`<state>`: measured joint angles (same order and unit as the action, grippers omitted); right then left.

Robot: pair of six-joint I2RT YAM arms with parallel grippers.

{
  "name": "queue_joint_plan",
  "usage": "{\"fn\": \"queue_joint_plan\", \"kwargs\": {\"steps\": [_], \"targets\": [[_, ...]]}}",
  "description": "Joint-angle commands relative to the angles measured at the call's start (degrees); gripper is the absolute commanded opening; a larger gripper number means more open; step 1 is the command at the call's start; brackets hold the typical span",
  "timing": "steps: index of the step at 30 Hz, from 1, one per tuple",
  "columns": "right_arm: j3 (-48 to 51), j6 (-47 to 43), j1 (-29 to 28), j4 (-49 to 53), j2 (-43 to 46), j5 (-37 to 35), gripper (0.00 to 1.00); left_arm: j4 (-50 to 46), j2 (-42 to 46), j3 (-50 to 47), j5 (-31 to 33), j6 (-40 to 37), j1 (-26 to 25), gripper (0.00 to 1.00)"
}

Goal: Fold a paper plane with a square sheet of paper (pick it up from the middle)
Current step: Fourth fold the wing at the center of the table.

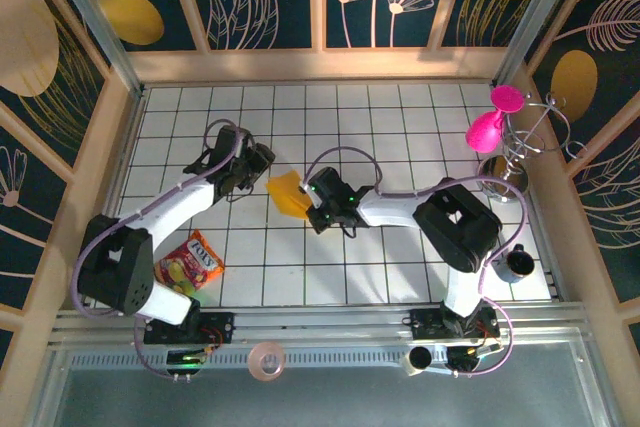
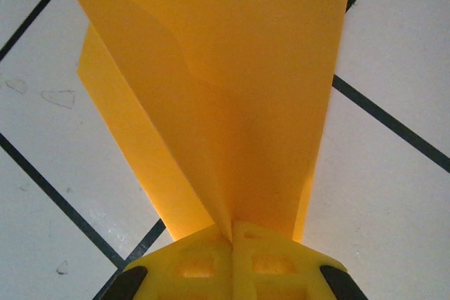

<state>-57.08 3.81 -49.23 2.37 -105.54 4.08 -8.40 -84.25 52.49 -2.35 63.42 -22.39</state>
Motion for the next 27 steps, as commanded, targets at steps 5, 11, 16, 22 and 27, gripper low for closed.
{"fn": "queue_joint_plan", "kwargs": {"steps": [5,11,16,22,27], "targets": [[-1.77,5.76,5.99,4.01,-2.2,16.11,0.0,13.04,4.17,-10.5,-8.42,-5.44,-0.02,0.59],[-1.19,9.79,10.09,1.6,-2.49,24.45,0.0,25.52,4.6,-17.62,-14.6,-2.4,-1.42,0.6],[-0.84,14.49,12.51,0.4,-2.59,27.77,0.0,33.04,0.55,-19.77,-17.34,0.4,-5.2,0.53],[1.59,19.51,14.16,-1.58,-1.08,28.82,0.0,40.28,-6.12,-18.21,-20.88,2.76,-8.17,0.4],[2.24,20.89,14.39,-2.46,-0.3,31.05,0.0,41.31,-9.67,-17.66,-21.12,3.26,-8.84,0.36]]}}
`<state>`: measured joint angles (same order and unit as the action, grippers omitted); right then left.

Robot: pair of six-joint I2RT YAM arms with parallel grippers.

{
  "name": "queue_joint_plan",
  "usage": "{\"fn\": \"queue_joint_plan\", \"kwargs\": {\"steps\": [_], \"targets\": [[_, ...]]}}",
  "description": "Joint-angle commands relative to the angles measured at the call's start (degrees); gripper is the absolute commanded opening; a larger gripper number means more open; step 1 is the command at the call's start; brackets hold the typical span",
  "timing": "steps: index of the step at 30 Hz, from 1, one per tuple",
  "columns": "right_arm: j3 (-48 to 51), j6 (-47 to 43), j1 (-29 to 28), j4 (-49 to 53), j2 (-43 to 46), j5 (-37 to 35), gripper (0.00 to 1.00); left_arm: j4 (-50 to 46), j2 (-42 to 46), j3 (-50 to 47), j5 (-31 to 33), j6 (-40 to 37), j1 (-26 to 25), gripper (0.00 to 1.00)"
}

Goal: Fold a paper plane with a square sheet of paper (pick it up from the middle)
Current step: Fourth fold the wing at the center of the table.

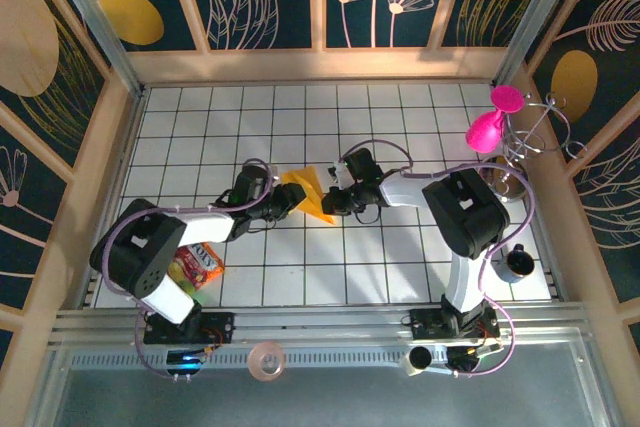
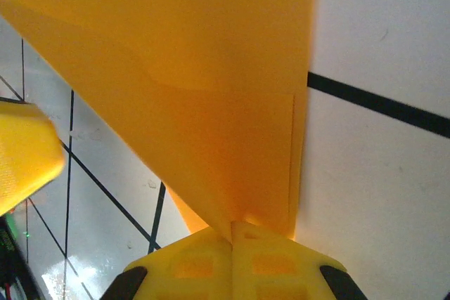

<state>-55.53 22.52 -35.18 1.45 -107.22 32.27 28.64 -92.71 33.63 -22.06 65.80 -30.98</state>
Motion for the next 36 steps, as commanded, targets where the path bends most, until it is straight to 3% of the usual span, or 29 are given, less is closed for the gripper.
{"fn": "queue_joint_plan", "kwargs": {"steps": [1,10,36], "targets": [[0.77,2.38,0.29,-1.84,1.22,3.75,0.0,4.32,-1.52,1.09,-1.3,0.83,-0.24,0.36],[1.52,5.23,1.65,-5.55,-0.77,10.55,0.0,6.67,-3.24,-0.95,-1.05,-0.03,-0.28,0.37],[4.72,7.29,3.45,-10.33,-4.08,15.27,0.0,-2.25,-7.53,3.98,0.25,-5.35,-0.27,0.37]]}}
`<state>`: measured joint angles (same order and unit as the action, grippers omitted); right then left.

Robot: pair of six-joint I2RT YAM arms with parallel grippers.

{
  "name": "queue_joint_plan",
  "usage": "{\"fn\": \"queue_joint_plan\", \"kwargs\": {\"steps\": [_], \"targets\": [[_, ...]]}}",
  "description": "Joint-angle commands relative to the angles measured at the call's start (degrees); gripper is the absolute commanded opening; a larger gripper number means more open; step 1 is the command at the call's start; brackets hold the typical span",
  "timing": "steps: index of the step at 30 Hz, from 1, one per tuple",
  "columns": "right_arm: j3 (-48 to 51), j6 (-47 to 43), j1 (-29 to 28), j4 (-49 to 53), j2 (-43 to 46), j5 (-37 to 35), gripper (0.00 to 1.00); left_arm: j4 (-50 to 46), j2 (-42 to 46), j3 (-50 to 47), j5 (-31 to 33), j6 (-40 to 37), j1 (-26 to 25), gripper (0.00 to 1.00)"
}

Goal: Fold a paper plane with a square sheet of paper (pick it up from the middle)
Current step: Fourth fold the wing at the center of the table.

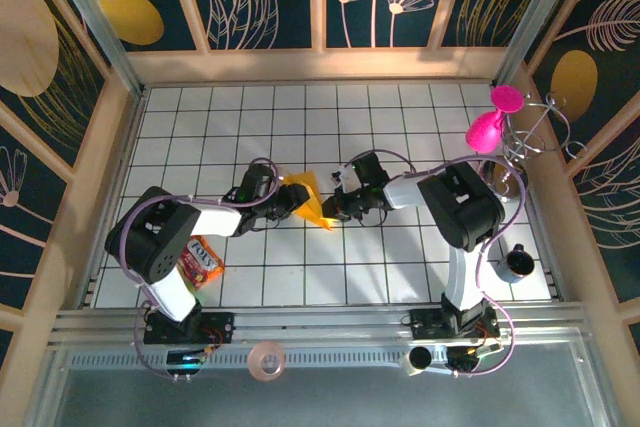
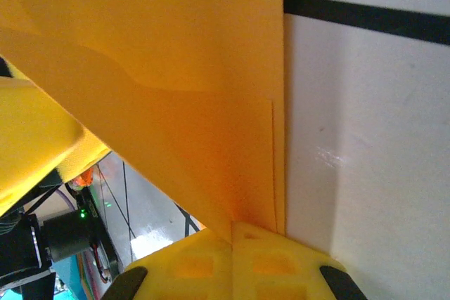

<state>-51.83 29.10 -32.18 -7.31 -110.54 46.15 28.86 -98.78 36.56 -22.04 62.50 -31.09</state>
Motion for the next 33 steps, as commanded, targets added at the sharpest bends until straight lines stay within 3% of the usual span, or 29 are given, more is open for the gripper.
{"fn": "queue_joint_plan", "kwargs": {"steps": [1,11,19,26,33], "targets": [[1.16,0.78,0.46,-1.72,-0.85,1.4,0.0,-2.51,-1.77,1.18,0.11,-2.03,-0.11,0.37],[1.57,0.69,0.5,-2.01,-1.23,1.14,0.0,-7.46,-3.03,3.21,1.39,-2.82,-0.2,0.46],[1.57,0.78,0.51,-2.2,-1.01,0.78,0.0,-21.95,-6.5,6.57,7.73,-4.53,-0.81,0.46],[3.57,0.39,0.51,-3.6,5.33,-0.8,0.18,-30.09,-8.96,8.88,13.01,-5.08,-1.38,0.47],[5.98,0.22,0.54,-3.17,10.87,-6.85,0.27,-33.62,-10.59,10.13,15.04,-5.8,-1.83,0.5]]}}
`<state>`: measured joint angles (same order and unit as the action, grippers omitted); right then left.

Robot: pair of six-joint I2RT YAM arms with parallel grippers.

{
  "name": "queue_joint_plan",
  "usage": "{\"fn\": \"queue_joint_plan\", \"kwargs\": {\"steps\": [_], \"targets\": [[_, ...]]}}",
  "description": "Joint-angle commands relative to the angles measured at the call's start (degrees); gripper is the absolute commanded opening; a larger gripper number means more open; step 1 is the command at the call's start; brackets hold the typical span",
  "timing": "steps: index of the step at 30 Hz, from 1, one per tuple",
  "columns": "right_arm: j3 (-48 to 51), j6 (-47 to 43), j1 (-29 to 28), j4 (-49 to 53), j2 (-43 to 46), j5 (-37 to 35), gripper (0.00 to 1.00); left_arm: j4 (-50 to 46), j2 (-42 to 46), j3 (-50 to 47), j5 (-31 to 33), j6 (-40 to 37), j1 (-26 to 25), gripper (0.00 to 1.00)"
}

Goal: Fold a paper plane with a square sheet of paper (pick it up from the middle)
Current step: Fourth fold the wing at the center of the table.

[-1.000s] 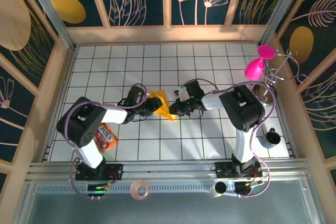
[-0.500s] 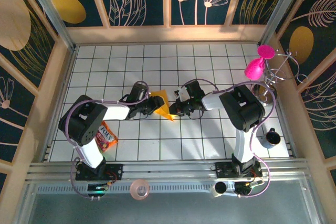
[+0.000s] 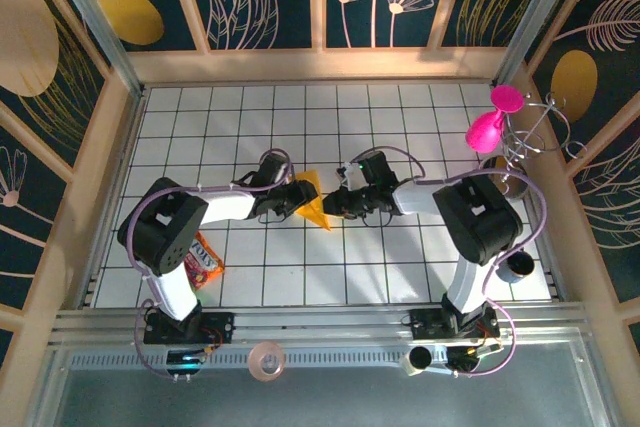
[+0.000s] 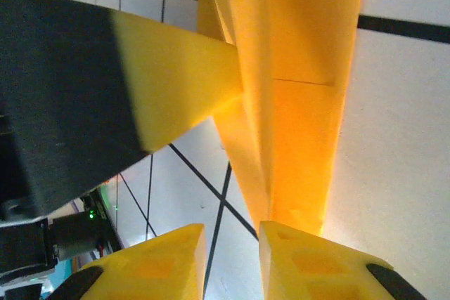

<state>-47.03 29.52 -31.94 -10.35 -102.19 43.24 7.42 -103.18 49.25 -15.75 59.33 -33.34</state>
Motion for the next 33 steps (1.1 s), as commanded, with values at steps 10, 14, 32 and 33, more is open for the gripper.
{"fn": "queue_joint_plan", "kwargs": {"steps": [10,14,32,33], "targets": [[-0.07,-4.18,-3.42,4.13,3.15,-14.6,0.33,-16.03,-7.54,-2.25,11.6,-3.26,0.11,0.53],[-0.79,-4.2,-4.34,4.63,1.36,-14.93,0.32,-16.45,-8.0,-2.32,11.8,-3.12,0.11,0.53],[-0.48,-4.99,-4.18,5.25,-2.67,-13.72,0.19,-16.22,-8.36,-2.52,11.35,-2.51,0.12,0.52],[-0.47,-4.99,-4.17,5.34,-2.87,-13.64,0.19,-16.21,-8.31,-2.49,11.31,-2.45,0.11,0.52]]}}
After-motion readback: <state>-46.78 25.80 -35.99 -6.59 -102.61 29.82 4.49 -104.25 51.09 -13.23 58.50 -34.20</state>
